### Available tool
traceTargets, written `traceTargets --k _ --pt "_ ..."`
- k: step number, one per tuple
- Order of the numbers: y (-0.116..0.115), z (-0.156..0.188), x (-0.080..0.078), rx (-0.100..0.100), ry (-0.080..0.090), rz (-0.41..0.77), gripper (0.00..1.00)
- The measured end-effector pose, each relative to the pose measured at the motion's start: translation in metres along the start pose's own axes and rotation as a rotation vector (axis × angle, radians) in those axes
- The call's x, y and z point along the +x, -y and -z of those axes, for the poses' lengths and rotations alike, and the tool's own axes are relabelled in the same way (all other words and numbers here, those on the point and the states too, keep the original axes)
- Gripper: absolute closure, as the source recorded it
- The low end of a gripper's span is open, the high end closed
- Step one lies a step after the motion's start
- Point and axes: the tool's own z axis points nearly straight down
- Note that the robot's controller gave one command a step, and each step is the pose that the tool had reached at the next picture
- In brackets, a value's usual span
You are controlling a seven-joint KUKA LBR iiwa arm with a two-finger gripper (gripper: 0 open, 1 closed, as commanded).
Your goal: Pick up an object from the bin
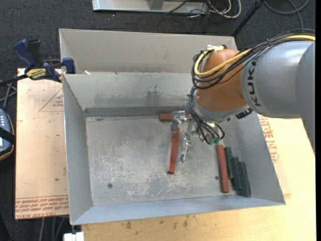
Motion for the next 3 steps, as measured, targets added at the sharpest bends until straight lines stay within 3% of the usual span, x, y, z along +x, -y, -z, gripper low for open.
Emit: traceTargets --k 1,2,3 --pt "-0.002 -0.052 -0.024 -0.003 -0.009 0.375 1.0" --pt "-0.002 -0.052 -0.024 -0.003 -0.01 0.375 1.0" --pt "0.006 0.082 -0.01 -0.003 -0.007 0.446 1.0"
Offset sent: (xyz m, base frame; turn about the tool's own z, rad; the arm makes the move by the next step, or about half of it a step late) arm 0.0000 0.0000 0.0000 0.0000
